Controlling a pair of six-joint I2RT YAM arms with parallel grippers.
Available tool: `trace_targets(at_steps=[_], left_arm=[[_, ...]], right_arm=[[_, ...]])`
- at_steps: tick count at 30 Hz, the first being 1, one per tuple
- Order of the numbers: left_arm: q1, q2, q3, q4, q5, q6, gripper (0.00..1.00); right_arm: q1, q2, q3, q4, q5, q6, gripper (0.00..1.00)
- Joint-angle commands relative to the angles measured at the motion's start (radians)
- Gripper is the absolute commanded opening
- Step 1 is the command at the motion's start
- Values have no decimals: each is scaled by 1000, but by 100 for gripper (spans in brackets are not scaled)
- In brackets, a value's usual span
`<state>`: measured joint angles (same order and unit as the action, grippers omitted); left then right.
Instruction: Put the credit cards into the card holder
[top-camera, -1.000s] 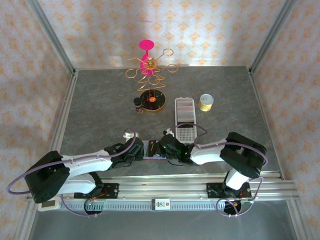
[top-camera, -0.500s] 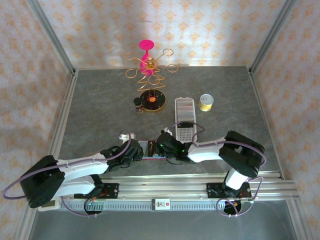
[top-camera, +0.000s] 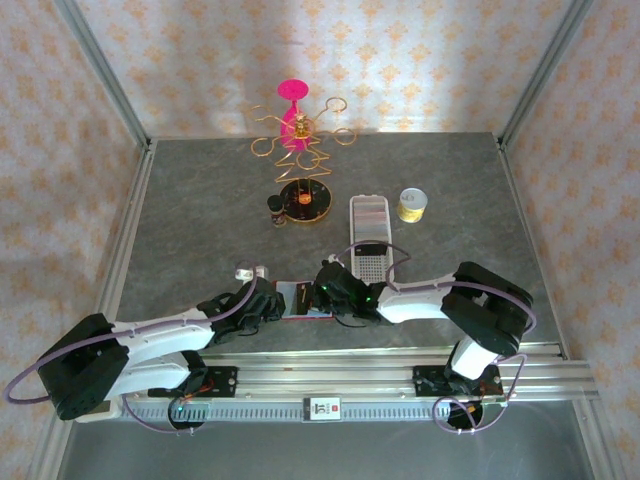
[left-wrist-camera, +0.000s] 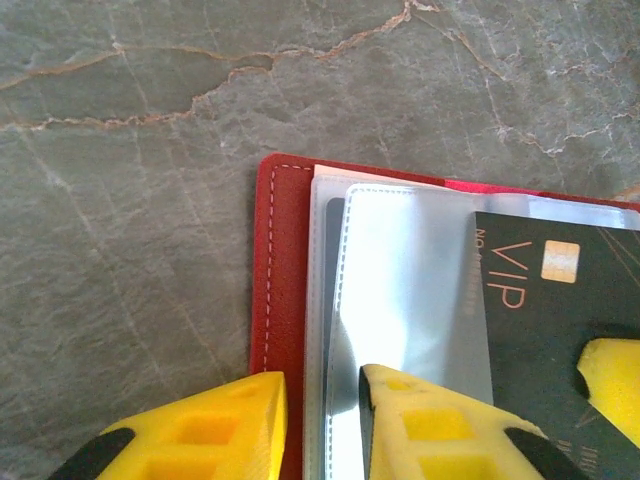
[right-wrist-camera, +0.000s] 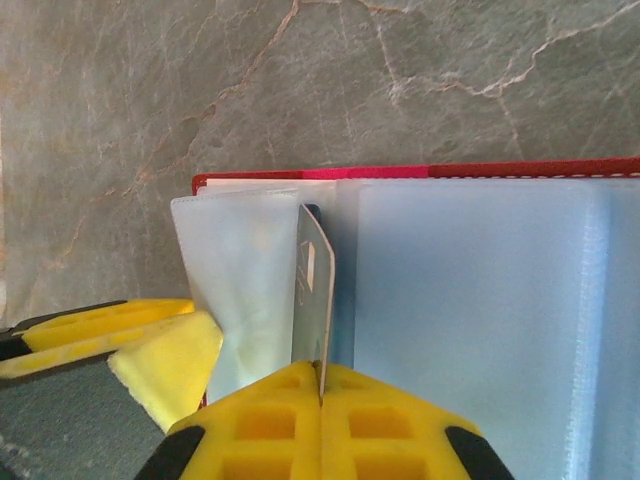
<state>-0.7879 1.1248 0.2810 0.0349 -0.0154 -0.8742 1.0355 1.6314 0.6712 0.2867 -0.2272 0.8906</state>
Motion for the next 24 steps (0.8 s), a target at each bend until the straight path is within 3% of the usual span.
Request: trace_targets(at_steps=[1,17,22,24], left_arm=[[13,33,-27,-21,8,-11,27],[13,48,-36,-13,17,-8,25],[12,46,-37,-20,11,-9,24],[13,43,-37,-21,12,-8,24]], right_arm=[[-2,1,-4,-77,-33,-33,0],[-9,97,69,15,-105,-81,0],[-13,79,87,-63,-55,-100,18],[-13,59,89,-96,-25,-103,20]])
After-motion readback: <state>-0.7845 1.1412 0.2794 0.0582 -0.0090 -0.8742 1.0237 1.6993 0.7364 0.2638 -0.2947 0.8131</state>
